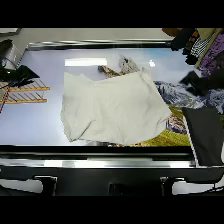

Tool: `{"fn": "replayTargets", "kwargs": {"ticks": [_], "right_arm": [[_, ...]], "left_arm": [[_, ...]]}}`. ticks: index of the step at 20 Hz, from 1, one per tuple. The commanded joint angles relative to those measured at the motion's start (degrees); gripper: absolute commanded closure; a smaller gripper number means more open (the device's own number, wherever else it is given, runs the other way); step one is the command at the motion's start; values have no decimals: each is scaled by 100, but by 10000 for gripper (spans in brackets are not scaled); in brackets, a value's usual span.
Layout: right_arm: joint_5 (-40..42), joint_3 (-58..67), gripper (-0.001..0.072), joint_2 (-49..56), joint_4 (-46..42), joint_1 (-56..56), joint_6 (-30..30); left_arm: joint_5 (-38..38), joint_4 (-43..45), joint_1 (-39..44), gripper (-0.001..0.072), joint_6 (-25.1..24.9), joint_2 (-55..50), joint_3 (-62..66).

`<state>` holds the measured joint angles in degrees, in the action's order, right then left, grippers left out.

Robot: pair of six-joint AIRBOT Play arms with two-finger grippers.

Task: Fold the clothes and pants, and hang the long-sleeved shirts on hangers.

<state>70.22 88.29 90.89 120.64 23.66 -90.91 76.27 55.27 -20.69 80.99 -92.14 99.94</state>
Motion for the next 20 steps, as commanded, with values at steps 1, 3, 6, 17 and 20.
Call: {"fn": "replayTargets", "kwargs": {"ticks": [1,3,6,17,20], "right_arm": [[1445,-1008,160,-111,107,721,-726],[1110,-1882,160,-111,160,708,-949],[664,-2863,170,-111,627,708,-1370],[-693,-3438,475,-96,1128,-201,-1639],[-680,-3432,666,-168,1176,-330,-1628]], "left_arm": [[485,-127,-483,221,-227,973,-1261],[369,-125,-581,221,-308,1615,-2406],[315,-131,-601,221,-393,2411,-3825],[81,-304,-595,221,-413,3705,-6004],[0,-328,-240,221,-601,3694,-6417]]}}
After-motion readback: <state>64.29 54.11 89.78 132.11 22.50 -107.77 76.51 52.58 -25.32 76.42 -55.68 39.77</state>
